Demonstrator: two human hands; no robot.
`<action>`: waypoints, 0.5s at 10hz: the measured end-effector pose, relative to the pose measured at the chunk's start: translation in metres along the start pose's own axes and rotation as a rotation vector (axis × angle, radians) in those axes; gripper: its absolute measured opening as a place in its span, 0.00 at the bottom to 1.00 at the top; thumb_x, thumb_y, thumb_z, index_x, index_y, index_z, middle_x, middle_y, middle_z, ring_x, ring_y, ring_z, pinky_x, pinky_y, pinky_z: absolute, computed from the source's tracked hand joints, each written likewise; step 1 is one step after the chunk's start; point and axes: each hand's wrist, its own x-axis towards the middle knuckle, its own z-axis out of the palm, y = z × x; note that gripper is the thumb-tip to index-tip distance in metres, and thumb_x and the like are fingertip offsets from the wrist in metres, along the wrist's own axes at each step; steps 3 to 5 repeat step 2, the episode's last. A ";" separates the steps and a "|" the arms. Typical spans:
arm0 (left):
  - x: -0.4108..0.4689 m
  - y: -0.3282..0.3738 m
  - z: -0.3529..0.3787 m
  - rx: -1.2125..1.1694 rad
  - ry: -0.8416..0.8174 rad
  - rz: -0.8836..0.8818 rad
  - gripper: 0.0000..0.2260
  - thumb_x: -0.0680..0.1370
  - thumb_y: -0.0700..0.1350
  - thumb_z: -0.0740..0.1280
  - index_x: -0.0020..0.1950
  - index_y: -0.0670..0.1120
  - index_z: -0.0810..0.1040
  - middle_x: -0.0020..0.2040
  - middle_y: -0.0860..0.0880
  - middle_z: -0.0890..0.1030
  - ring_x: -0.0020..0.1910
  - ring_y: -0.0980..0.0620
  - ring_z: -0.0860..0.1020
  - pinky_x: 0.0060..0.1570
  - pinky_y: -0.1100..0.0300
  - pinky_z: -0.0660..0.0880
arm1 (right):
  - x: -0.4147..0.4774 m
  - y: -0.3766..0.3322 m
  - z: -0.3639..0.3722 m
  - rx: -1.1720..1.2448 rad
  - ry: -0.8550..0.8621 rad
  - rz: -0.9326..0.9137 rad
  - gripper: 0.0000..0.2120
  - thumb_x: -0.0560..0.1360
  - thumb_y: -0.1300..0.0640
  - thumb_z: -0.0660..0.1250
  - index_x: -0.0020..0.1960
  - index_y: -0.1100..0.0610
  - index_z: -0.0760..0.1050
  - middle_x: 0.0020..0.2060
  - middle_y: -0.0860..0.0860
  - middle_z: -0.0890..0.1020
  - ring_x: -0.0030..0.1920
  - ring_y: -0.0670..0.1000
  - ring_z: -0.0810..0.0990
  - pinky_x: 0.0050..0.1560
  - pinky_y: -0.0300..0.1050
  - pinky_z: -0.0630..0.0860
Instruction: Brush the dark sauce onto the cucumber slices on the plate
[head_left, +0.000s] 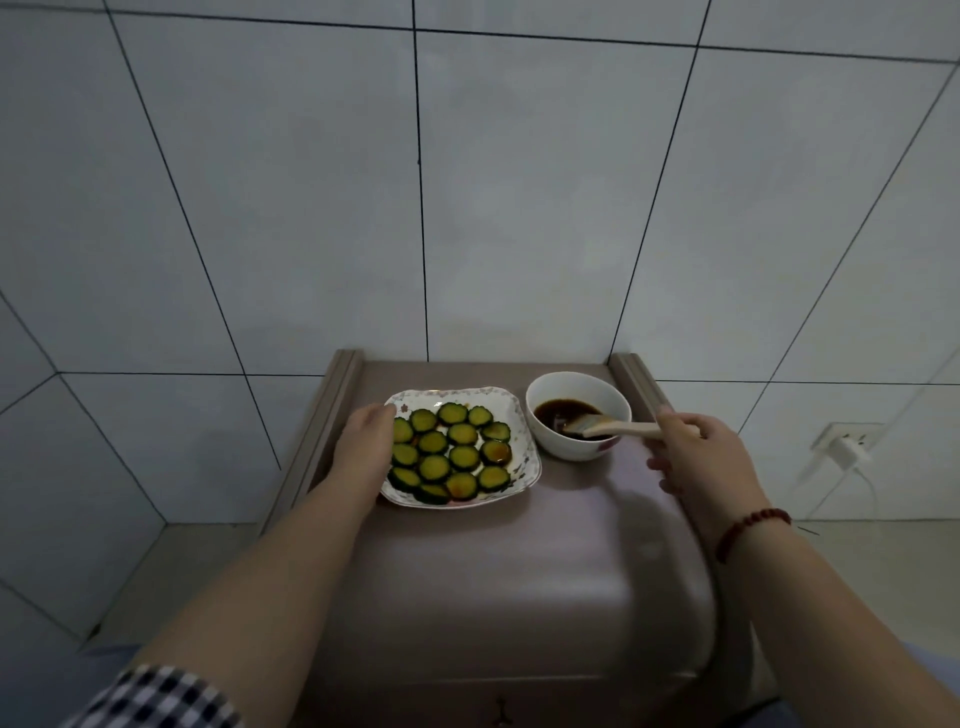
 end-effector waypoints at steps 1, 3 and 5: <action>0.015 0.017 -0.002 0.103 -0.038 0.077 0.29 0.91 0.48 0.61 0.92 0.42 0.62 0.89 0.39 0.70 0.87 0.37 0.70 0.81 0.50 0.68 | 0.006 -0.013 -0.001 -0.138 0.092 -0.114 0.17 0.77 0.45 0.65 0.53 0.59 0.77 0.46 0.54 0.82 0.39 0.48 0.78 0.34 0.38 0.73; 0.021 0.047 -0.016 0.294 0.029 0.198 0.28 0.90 0.44 0.63 0.89 0.39 0.65 0.86 0.38 0.73 0.84 0.37 0.73 0.75 0.53 0.71 | 0.012 -0.042 -0.001 -0.352 0.238 -0.302 0.18 0.76 0.44 0.64 0.58 0.55 0.76 0.57 0.55 0.79 0.59 0.56 0.76 0.61 0.57 0.72; 0.021 0.047 -0.016 0.294 0.029 0.198 0.28 0.90 0.44 0.63 0.89 0.39 0.65 0.86 0.38 0.73 0.84 0.37 0.73 0.75 0.53 0.71 | 0.012 -0.042 -0.001 -0.352 0.238 -0.302 0.18 0.76 0.44 0.64 0.58 0.55 0.76 0.57 0.55 0.79 0.59 0.56 0.76 0.61 0.57 0.72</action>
